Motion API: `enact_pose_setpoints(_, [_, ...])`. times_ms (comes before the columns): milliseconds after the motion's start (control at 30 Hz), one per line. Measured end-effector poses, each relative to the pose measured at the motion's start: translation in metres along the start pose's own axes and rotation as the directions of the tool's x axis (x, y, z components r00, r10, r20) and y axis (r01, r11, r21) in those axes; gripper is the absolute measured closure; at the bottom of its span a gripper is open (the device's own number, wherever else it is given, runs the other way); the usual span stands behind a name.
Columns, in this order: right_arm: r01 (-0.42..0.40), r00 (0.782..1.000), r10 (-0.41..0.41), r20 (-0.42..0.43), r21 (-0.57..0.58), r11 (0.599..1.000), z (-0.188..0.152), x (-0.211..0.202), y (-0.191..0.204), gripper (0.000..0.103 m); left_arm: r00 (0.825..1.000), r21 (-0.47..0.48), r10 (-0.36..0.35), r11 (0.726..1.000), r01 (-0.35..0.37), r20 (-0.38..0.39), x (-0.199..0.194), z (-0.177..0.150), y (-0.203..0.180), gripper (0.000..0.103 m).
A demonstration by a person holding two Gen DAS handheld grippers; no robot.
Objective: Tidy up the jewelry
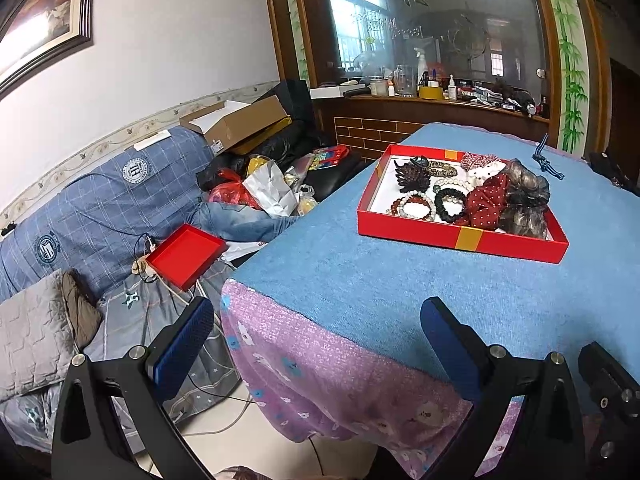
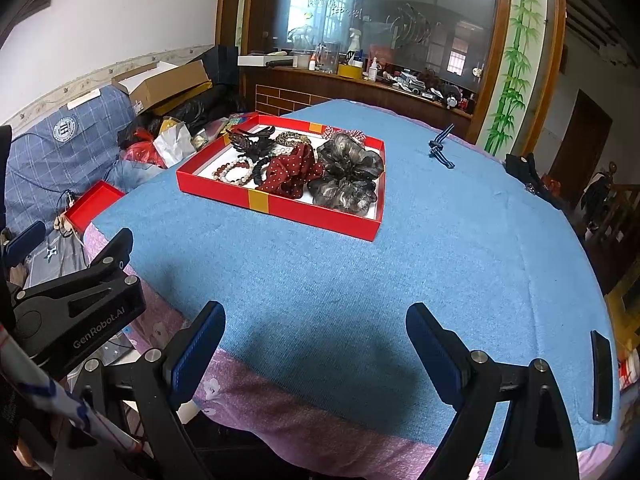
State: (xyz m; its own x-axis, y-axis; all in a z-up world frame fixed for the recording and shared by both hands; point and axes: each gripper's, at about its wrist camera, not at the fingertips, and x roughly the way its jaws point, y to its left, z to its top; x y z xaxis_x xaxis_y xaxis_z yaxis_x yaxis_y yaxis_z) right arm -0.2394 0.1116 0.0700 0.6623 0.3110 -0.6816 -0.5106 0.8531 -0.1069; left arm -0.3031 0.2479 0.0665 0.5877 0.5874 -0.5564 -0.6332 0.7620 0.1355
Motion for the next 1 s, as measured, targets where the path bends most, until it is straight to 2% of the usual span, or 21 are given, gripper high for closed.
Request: enact_pose_setpoints(1000, [-0.004,1.000,0.004,-0.013,0.011,1.000,-0.0001,0.0040,0.0008,0.009,1.000,0.012,-0.015,1.000,0.015,-0.014,0.0028,-0.0055,0.0002,0.000])
